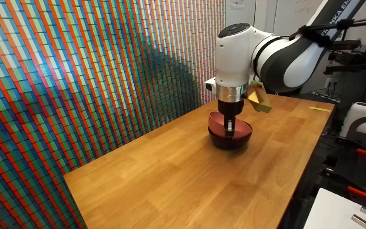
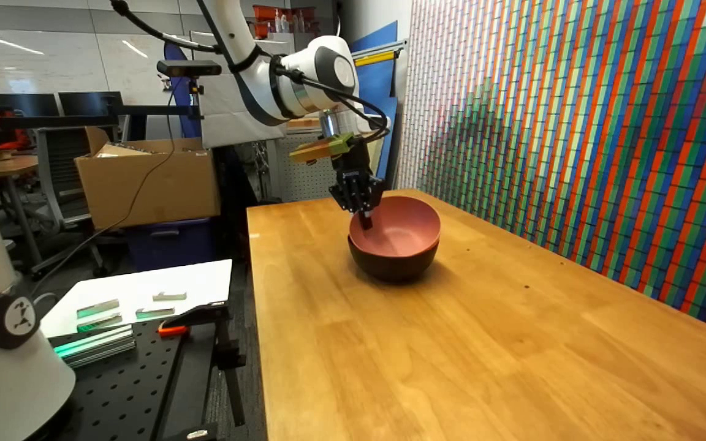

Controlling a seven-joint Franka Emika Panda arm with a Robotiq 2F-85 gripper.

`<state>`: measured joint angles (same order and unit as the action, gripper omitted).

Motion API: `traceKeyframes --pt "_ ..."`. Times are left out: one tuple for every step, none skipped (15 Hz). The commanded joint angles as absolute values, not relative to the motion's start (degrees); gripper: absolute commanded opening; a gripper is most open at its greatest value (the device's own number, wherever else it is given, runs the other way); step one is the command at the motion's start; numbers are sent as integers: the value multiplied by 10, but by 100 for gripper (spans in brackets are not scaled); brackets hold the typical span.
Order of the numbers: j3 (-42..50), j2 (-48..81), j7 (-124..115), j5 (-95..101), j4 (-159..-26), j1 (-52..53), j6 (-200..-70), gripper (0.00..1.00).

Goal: Put the right bowl in the left bowl

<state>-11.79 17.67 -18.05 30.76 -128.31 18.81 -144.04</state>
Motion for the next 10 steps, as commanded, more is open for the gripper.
traceKeyframes --pt "-100 178 -175 293 -1273 200 -1416 51" --pt "-99 172 -173 288 -1278 197 -1410 60" --pt "-97 166 -172 282 -1281 195 -1404 67" --pt "-98 148 -162 269 -1297 189 -1392 76" --pt "-100 132 -150 255 -1309 183 -1376 82" --pt "-102 118 -138 238 -1316 177 -1356 91" --pt "-104 101 -125 222 -1323 172 -1331 97" --pt "-107 80 -109 203 -1331 166 -1307 100" --pt "-106 63 -100 197 -1337 163 -1290 100" --pt "-108 44 -84 183 -1343 157 -1271 100"
